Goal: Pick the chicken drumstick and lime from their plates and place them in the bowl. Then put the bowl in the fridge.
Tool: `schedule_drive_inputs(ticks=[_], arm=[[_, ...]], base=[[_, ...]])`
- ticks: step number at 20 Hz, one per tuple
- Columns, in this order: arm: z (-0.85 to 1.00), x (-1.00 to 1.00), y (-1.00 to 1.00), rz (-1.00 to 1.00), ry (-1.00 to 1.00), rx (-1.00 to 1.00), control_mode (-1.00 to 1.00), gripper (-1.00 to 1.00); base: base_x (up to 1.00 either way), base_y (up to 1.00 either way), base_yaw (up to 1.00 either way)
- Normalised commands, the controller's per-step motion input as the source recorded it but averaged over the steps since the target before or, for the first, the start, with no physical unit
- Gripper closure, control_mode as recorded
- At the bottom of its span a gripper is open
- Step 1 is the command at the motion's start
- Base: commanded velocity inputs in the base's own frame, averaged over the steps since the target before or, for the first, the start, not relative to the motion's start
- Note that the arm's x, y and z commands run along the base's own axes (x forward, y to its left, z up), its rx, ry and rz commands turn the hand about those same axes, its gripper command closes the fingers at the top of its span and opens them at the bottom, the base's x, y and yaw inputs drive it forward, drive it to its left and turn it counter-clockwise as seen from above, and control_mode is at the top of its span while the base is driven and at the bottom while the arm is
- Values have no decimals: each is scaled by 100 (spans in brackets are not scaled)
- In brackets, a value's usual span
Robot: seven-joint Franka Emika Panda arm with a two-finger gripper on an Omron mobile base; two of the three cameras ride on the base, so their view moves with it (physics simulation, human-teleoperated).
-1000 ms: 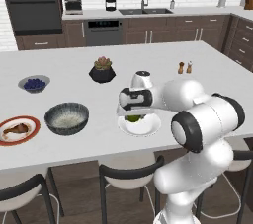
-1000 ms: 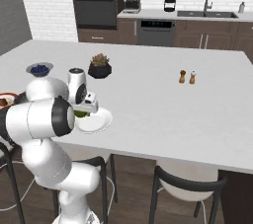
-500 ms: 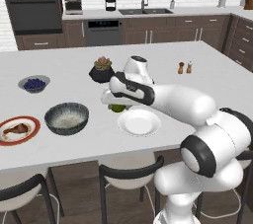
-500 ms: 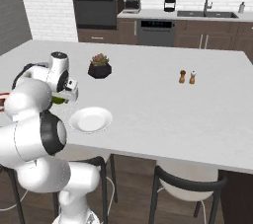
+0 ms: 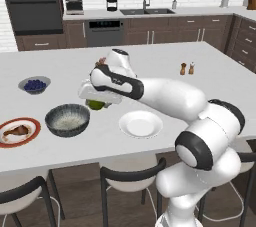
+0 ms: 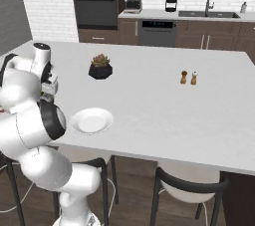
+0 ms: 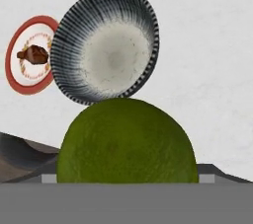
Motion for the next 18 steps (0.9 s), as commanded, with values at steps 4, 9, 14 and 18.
schedule_drive_inputs(ticks=[4, 9, 14, 18], arm=[[0, 4, 31, 3, 0, 0, -100, 100], [0, 2, 24, 0, -1, 0, -100, 100], [-2, 28, 28, -2, -7, 0, -100, 100], [-11, 29, 73, -2, -11, -17, -100, 100]], base=[[0, 0, 0], [0, 0, 0], [0, 0, 0], [0, 0, 0]])
